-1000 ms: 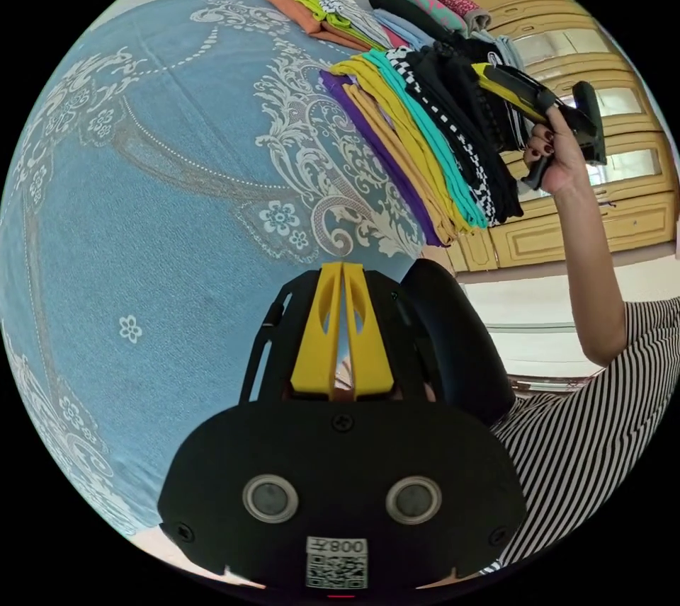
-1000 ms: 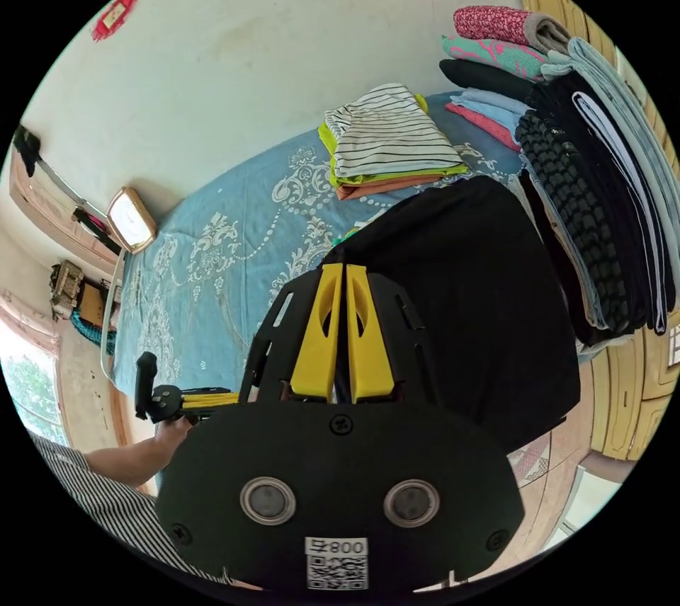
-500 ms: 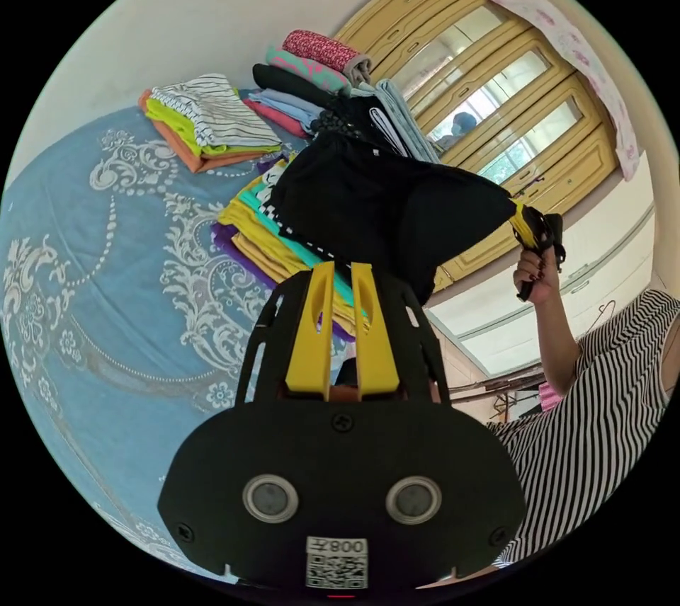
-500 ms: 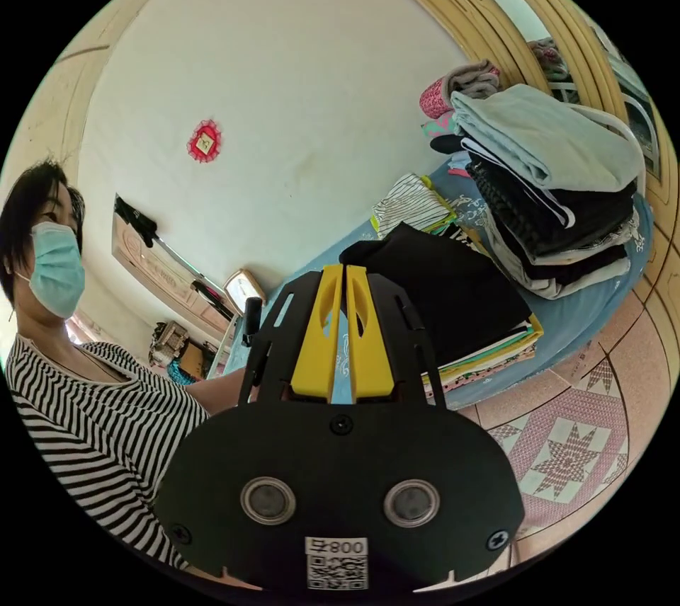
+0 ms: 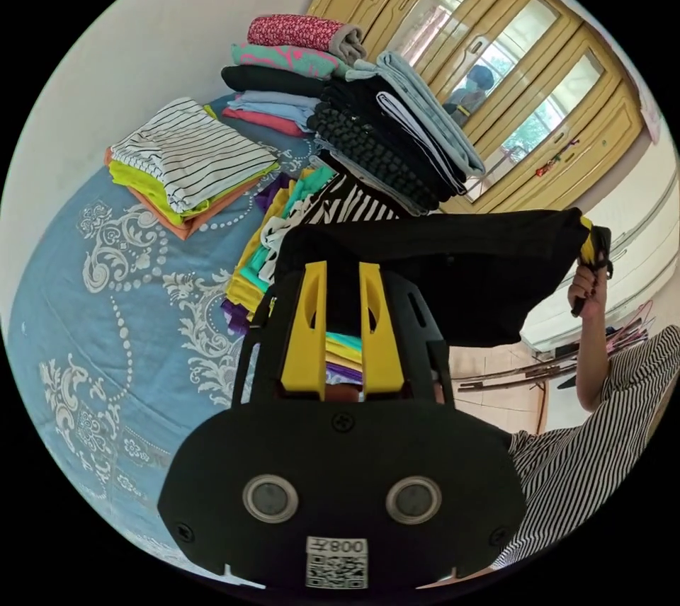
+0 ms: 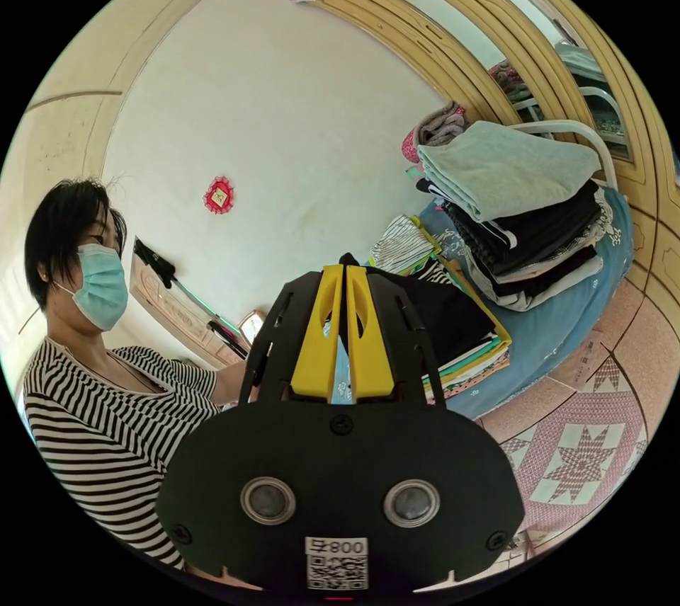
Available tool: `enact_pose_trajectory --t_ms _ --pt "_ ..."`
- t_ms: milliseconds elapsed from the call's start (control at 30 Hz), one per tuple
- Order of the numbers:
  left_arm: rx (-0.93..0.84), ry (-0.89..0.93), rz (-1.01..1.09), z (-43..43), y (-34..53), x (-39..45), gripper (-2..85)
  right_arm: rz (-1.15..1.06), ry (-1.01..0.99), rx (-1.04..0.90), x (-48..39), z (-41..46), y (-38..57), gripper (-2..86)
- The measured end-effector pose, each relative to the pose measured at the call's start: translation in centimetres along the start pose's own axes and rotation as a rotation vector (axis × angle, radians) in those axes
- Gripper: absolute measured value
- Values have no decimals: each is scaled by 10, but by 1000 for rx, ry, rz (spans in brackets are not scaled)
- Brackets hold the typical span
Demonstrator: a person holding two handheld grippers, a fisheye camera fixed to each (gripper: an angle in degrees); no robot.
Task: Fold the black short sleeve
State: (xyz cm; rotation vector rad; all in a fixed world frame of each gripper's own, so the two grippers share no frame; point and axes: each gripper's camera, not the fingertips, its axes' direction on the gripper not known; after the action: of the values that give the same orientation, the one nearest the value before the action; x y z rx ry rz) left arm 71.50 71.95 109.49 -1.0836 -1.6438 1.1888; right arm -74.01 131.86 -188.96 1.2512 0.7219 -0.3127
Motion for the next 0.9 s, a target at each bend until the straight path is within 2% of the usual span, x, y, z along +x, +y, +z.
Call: enact_pose_trajectory --t_ms 133,233,367,500,700,900 --pt "77 238 -126 -1 30 -50 79 2 -13 4 13 -15 -22 2" --pt "67 256 -237 7 53 -89 79 2 -15 6 18 -23 -36 2" --pt "111 384 -374 15 88 -138 67 0 -14 3 20 -30 -52 2" --pt "73 391 -404 17 116 -162 27 6 -11 -1 20 -33 -70 2" --pt "199 478 -371 -35 195 -179 10 -16 -33 28 3 -37 -100 2" --pt "423 551 -314 -141 316 -184 5 -115 -96 50 -45 -27 -133 2"
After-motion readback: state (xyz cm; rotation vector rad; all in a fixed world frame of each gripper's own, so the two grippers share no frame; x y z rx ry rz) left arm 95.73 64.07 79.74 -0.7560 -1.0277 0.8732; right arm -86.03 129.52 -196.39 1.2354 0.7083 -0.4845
